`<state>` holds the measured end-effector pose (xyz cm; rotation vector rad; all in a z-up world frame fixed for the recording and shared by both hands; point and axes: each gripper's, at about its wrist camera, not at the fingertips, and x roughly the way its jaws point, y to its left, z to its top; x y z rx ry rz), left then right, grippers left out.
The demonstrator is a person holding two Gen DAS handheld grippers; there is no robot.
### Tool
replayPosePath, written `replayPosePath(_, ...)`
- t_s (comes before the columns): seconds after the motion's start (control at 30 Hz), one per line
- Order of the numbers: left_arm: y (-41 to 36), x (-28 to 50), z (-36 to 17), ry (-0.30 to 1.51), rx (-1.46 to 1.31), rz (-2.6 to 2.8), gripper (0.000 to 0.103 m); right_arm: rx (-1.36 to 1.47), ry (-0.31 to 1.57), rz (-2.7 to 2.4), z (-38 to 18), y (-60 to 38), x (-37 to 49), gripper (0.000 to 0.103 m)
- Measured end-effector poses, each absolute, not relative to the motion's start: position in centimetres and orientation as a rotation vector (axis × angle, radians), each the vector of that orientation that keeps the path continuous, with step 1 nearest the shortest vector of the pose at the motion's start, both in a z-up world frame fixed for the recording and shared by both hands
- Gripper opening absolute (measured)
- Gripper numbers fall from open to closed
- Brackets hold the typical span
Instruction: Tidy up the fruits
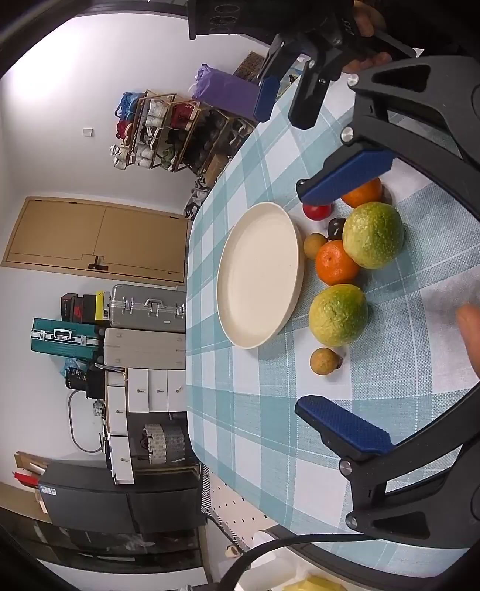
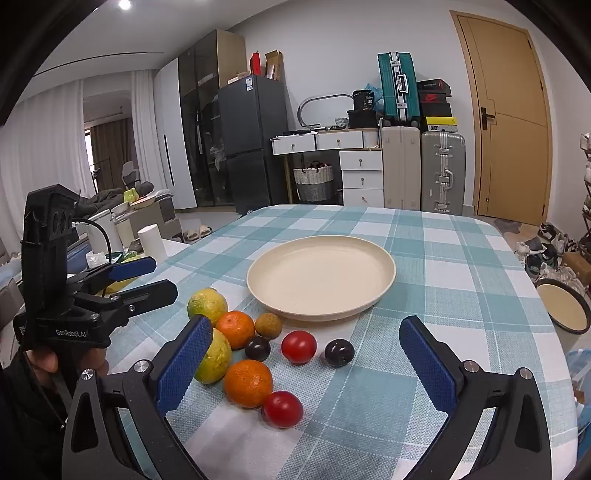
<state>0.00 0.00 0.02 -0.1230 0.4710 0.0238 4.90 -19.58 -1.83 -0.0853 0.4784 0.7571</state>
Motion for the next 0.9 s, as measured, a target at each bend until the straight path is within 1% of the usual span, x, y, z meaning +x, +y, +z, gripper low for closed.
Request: replayPosePath(0.9, 0.04, -0.05, 0.02, 0.466, -0.126, 0.024, 0.103, -0.086, 0.466, 0.756, -1.84, -19.57, 4.87, 0.103)
